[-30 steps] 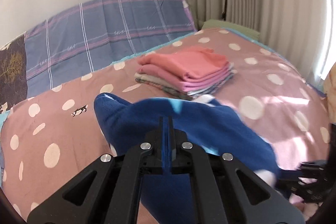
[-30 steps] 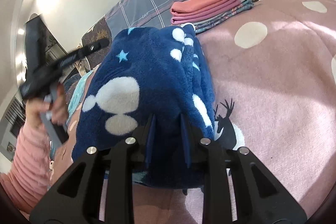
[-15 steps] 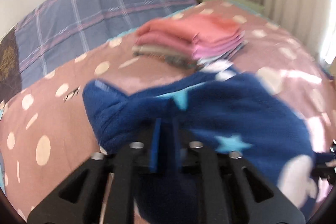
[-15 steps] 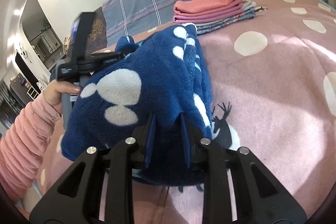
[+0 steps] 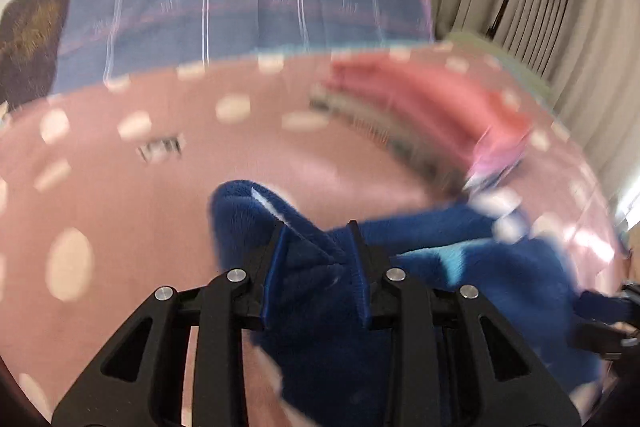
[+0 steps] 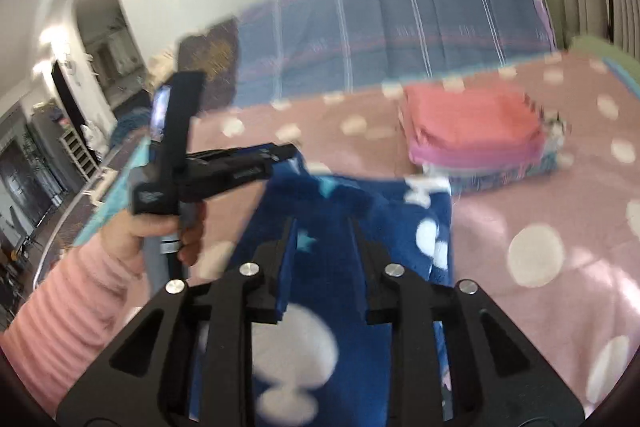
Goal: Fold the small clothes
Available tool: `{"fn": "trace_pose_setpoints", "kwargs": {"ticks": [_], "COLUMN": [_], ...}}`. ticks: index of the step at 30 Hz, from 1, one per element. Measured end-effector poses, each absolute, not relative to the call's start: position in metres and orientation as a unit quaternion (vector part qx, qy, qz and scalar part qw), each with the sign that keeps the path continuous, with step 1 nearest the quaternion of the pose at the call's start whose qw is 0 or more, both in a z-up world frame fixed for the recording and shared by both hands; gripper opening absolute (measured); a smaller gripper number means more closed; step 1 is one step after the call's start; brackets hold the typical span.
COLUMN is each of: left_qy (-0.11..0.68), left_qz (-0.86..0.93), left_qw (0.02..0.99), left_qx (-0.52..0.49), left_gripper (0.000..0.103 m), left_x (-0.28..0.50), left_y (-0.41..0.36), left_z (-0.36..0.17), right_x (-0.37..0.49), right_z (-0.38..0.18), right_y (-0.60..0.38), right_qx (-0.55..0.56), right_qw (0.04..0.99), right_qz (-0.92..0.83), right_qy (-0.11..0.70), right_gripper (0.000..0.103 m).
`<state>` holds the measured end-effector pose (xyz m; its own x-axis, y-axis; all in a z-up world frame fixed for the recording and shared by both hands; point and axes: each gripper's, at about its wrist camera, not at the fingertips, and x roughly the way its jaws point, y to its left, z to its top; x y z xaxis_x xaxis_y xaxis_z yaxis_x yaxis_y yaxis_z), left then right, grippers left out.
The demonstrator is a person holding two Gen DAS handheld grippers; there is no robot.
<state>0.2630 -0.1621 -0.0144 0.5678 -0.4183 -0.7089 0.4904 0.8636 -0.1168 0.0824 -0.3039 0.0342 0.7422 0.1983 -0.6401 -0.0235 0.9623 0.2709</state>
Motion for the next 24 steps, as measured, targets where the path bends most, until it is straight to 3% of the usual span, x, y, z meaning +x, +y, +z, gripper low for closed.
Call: {"fn": "trace_pose_setpoints", "kwargs": {"ticks": [1, 3, 6, 7, 15, 17, 24], "left_qy": [0.369, 0.344, 0.326, 0.324, 0.355, 0.361, 0.370], "left_qz": [-0.253, -0.255, -0.234, -0.238, -0.194, -0.173, -0.177], "left_qw": [0.892, 0.901, 0.911, 0.910, 0.908, 0.908, 0.902], "left_qx": [0.064, 0.065, 0.098, 0.107, 0.112, 0.122, 0.136], "left_gripper": [0.032, 0.035, 0.041, 0.048, 0.069, 0.080, 0.082], "left_x": [0.262, 0.258, 0.254, 0.253, 0.262, 0.266, 0.268], "left_y": [-0.167, -0.171, -0.180, -0.181, -0.185, -0.187, -0.186], "left_z": [-0.025, -0.029, -0.027, -0.026, -0.027, -0.028, -0.008], "right_x": [0.092, 0.095, 0.091, 0.091, 0.090, 0.091, 0.089], "right_z": [0.009, -0.025, -0.020, -0.021, -0.026, -0.027, -0.027], "right_y": [-0.305, -0.310, -0.309, -0.306, -0.306, -0.307, -0.304], "right_qx": [0.124, 0.125, 0.127, 0.116, 0.117, 0.119, 0.107], "right_qw": [0.914, 0.919, 0.920, 0.922, 0.924, 0.923, 0.926], "right_qz": [0.046, 0.050, 0.044, 0.040, 0.038, 0.039, 0.033], "right_qy": [0.384, 0.370, 0.369, 0.368, 0.363, 0.363, 0.360], "right_gripper": [0.026, 0.025, 0.025, 0.025, 0.025, 0.025, 0.025]}}
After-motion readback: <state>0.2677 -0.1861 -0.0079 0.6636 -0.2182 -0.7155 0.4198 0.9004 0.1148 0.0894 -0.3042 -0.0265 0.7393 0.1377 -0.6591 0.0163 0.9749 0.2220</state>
